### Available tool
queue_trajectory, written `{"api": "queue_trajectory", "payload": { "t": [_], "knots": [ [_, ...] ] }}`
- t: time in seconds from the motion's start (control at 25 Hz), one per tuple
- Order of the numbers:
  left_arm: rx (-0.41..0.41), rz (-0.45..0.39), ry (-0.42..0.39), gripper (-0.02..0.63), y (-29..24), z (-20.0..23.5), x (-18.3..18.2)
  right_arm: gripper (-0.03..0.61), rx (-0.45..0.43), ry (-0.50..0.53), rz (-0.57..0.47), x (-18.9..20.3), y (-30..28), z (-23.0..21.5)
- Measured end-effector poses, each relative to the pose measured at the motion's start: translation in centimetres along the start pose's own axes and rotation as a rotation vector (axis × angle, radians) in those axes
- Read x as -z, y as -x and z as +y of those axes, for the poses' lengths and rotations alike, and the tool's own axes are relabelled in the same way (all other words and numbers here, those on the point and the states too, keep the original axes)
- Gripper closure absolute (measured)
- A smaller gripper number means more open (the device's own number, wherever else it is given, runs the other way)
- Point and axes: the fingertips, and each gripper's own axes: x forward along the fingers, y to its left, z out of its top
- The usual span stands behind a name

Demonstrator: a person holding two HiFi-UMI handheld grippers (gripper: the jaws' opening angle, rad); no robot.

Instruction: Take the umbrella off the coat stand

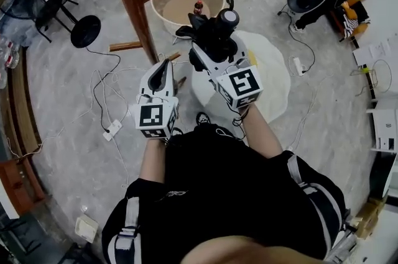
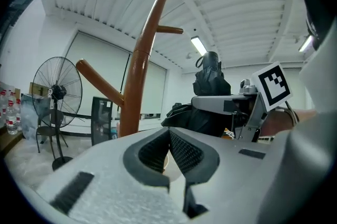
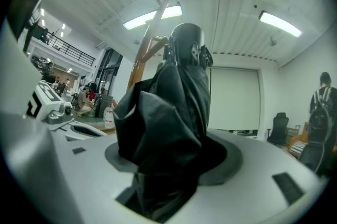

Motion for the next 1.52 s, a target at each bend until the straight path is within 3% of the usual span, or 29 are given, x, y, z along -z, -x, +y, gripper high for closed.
{"api": "queue_trajectory", "payload": {
  "t": [0.4,0.6,1.0,1.28,1.52],
  "knots": [
    [0.182,0.127,0.035,0.617,-0.1,-2.8,5.6,0.307,0.190,-0.141,0.172,8.9,7.0,-0.2],
    [0.221,0.185,0.039,0.617,0.2,-4.0,8.7,0.307,0.245,-0.229,0.211,12.8,11.4,0.4],
    [0.295,0.278,0.022,0.617,-0.6,-10.2,12.8,0.308,0.319,-0.301,0.224,16.5,18.6,-0.7],
    [0.318,0.291,-0.011,0.617,-0.6,-16.4,13.2,0.308,0.366,-0.314,0.222,17.7,25.4,-3.0],
    [0.333,0.244,-0.024,0.616,-0.3,-23.1,12.0,0.308,0.383,-0.315,0.186,17.1,31.7,-5.1]
  ]
}}
